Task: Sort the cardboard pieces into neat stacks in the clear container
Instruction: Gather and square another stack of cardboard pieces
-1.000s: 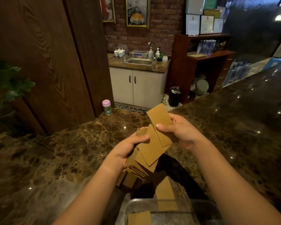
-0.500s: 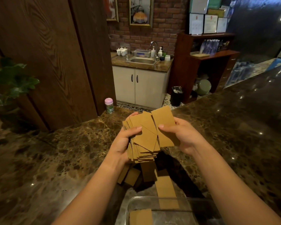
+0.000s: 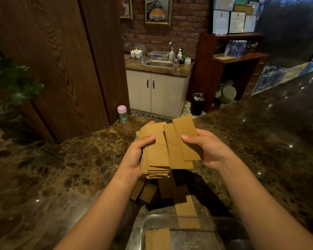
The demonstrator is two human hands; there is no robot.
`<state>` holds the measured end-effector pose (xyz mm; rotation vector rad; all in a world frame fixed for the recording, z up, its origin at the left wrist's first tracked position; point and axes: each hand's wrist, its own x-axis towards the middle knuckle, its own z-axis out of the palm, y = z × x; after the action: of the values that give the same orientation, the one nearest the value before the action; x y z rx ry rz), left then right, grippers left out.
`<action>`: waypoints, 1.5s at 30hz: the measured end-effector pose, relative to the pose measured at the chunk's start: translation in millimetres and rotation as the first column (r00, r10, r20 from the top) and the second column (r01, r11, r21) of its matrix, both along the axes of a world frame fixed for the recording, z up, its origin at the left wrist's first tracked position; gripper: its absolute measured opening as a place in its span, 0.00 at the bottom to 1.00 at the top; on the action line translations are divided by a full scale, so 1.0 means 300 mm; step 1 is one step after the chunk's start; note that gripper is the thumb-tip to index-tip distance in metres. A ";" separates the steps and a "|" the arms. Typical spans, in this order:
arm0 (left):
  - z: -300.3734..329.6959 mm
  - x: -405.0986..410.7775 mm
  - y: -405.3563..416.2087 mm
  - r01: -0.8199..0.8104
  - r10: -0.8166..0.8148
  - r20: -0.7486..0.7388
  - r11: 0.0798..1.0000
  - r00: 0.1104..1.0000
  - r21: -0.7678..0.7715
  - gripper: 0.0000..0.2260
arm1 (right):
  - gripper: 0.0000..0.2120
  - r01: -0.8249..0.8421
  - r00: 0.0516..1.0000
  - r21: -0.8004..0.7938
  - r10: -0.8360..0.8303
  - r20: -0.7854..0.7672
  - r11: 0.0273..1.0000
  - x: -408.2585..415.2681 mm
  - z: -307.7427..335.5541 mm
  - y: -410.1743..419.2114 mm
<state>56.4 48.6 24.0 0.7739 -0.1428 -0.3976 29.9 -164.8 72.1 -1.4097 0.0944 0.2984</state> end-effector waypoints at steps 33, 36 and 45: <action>-0.051 0.040 -0.154 -0.217 0.169 0.266 0.963 0.949 0.161 0.36 | 0.24 0.002 0.998 0.098 0.004 -0.060 0.995 -0.031 -0.140 0.016; -0.089 0.066 -0.134 -0.161 0.101 0.223 0.949 0.970 0.272 0.41 | 0.26 0.084 0.988 -0.293 -0.042 0.148 0.952 -0.014 -0.137 -0.048; -0.219 0.056 -0.200 -0.289 0.198 0.220 0.781 0.955 0.553 0.10 | 0.28 0.170 0.947 -0.724 0.093 0.308 0.669 0.040 -0.363 -0.087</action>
<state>73.2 -11.4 -41.6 1.4190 -0.0566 -0.1240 42.0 -190.8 -36.8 -2.2688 -0.0337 -0.0379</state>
